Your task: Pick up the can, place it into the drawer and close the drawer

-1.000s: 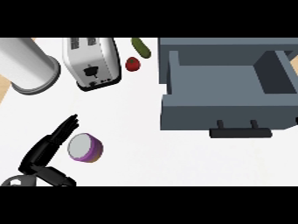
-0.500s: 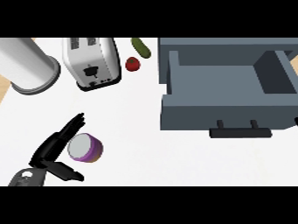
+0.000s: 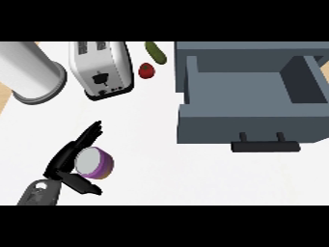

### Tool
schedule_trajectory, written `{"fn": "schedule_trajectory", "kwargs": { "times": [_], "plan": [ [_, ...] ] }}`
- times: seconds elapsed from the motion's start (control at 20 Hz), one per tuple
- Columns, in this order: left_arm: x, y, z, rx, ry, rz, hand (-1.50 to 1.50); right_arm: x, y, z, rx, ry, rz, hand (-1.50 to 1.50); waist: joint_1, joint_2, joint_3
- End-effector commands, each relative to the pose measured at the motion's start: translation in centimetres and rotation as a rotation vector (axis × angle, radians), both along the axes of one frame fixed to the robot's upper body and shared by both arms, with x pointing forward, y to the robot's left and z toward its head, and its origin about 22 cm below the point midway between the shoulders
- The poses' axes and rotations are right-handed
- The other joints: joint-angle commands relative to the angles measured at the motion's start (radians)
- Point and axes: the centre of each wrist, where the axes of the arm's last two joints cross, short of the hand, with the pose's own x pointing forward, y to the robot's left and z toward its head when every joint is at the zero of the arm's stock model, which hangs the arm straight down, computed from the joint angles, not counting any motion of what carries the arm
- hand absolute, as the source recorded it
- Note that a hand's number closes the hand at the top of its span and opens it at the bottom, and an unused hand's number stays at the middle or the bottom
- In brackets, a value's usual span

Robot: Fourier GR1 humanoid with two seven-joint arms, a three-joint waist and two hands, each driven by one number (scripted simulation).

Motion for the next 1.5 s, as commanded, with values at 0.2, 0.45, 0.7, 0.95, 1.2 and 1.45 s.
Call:
{"fn": "schedule_trajectory", "kwargs": {
  "times": [0.2, 0.45, 0.7, 0.95, 1.2, 1.45],
  "plan": [
    [0.9, -1.6, 0.4, -0.023, -0.023, -0.049, -1.5, 1.0, -0.4, -1.1, 0.009, 0.003, 0.01, -1.5, 0.002, 0.0, 0.0],
    [1.1, -2.4, -0.3, -0.049, -0.032, -0.076, -1.5, 0.0, 1.0, -0.5, 0.024, -0.01, -0.006, -1.5, -0.001, 0.0, 0.0],
    [1.8, -4.5, 0.3, -0.066, -0.025, -0.1, 1.5, 0.4, -1.9, -1.1, -0.001, 0.005, -0.011, -1.5, 0.001, 0.0, 0.0],
    [0.3, -5.3, 0.3, -0.133, -0.006, -0.138, 1.5, 0.1, -1.4, 0.1, 0.012, -0.017, -0.016, -1.5, 0.004, -0.001, 0.0],
    [1.5, -4.6, 2.5, -0.146, -0.02, 0.103, 1.5, -0.8, -1.1, 0.7, 0.022, 0.01, -0.015, -1.5, 0.004, -0.003, 0.001],
    [1.6, -0.1, 2.5, -0.159, -0.068, 0.588, 1.5, -0.3, -0.3, 0.4, 0.038, -0.021, -0.002, -1.5, 0.005, 0.002, 0.0]
  ]
}}
